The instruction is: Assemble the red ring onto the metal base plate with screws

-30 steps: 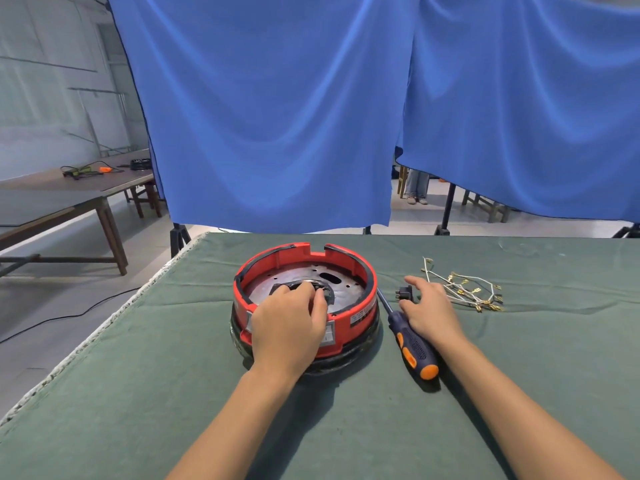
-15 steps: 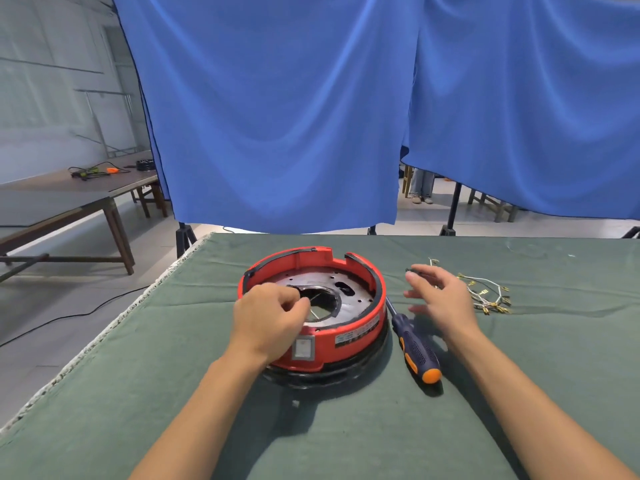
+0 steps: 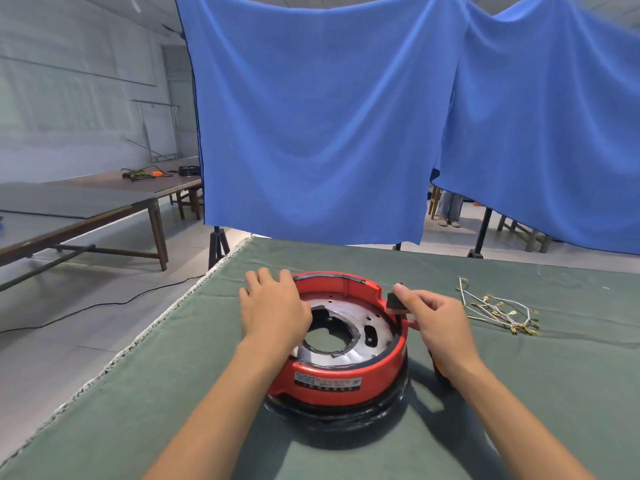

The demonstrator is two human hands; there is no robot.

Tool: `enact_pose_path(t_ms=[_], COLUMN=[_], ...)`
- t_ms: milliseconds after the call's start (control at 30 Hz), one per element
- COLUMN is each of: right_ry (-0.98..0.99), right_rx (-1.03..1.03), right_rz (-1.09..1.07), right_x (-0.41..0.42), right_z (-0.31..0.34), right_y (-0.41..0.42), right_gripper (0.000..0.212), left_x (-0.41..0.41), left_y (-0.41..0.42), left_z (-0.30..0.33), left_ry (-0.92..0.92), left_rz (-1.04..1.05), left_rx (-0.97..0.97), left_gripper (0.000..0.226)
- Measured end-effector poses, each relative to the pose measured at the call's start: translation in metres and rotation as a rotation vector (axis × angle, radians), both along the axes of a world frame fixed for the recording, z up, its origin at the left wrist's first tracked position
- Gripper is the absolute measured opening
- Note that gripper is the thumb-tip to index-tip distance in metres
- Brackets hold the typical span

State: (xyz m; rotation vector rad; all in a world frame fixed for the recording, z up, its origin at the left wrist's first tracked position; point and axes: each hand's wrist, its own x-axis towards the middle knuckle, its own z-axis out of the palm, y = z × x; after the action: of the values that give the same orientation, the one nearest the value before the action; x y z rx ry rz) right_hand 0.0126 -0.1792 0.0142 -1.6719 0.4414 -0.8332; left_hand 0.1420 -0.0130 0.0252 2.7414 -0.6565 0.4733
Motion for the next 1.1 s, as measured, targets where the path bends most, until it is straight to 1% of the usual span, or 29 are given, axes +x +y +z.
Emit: enact_pose_path(t_ms=[67,100,167,233,267,333,400,467,533,567,633,700,767,800,867,933,967,1000,1067,1100], right_ry=[0.011,0.011,0.010,-0.002,-0.014,-0.023,-0.010,0.011,0.049,0.063,0.081,0.099,0.106,0.103,0.101,0.123,0.144,0.175,0.252,0.279], right_rx=[0.031,0.042,0.054,0.068,0.063,0.033,0.037,0.039,-0.018,-0.053,-0.103,-0.126,-0.151,-0.169,-0.219,-0.276,-0.306,-0.353,-0.496,-0.555], right_rz=[0.030,0.040,0.079,0.127,0.139,0.142,0.146,0.148,0.134,0.127,0.118,0.109,0.083,0.064,0.033,0.004,-0.024,-0.069,-0.168,-0.201], right_x=[-0.005,-0.007,-0.010,-0.012,-0.012,-0.012,-0.012,-0.014,-0.016,-0.018,-0.019,-0.019,-0.016,-0.015,-0.013,-0.012,-0.012,-0.013,-0.014,-0.014], right_z=[0.006,0.008,0.013,0.015,0.015,0.014,0.015,0.016,0.019,0.019,0.021,0.020,0.016,0.013,0.008,0.003,0.000,-0.003,-0.006,-0.007], right_y=[0.005,0.006,0.009,0.010,0.011,0.012,0.012,0.009,0.005,0.002,0.000,-0.001,-0.001,0.000,0.001,0.004,0.005,0.005,0.006,0.007], right_gripper=[0.025,0.025,0.022,0.012,0.008,0.015,0.020,0.020,0.022,0.024,0.027,0.027,0.026,0.025,0.023,0.020,0.019,0.019,0.018,0.019], left_x=[0.001,0.002,0.008,0.013,0.016,0.019,0.021,0.021,0.021,0.020,0.015,0.004,-0.006,-0.010,-0.015,-0.017,-0.017,-0.015,-0.012,-0.013], left_y=[0.004,0.006,0.010,0.017,0.021,0.027,0.029,0.027,0.024,0.022,0.020,0.018,0.013,0.011,0.006,0.000,-0.002,-0.003,-0.004,-0.004], left_z=[0.000,0.000,-0.001,0.000,0.000,0.002,0.005,0.009,0.013,0.016,0.024,0.031,0.030,0.027,0.021,0.014,0.012,0.011,0.013,0.014], left_ry=[0.102,0.150,0.163,0.147,0.161,0.199,0.217,0.206,0.147,0.126,0.156,0.195,0.190,0.174,0.141,0.132,0.132,0.149,0.243,0.266], left_rz=[0.087,0.088,0.029,-0.066,-0.122,-0.257,-0.386,-0.439,-0.386,-0.321,-0.132,-0.018,0.008,0.009,0.015,-0.007,-0.044,-0.104,-0.233,-0.271], left_rx=[0.101,0.122,0.152,0.091,0.026,-0.068,-0.075,-0.085,-0.078,-0.028,0.155,0.295,0.354,0.348,0.298,0.219,0.154,0.045,-0.167,-0.203], left_gripper=[0.036,0.037,0.036,0.036,0.042,0.052,0.051,0.048,0.044,0.042,0.035,0.018,0.024,0.028,0.032,0.031,0.029,0.029,0.036,0.038])
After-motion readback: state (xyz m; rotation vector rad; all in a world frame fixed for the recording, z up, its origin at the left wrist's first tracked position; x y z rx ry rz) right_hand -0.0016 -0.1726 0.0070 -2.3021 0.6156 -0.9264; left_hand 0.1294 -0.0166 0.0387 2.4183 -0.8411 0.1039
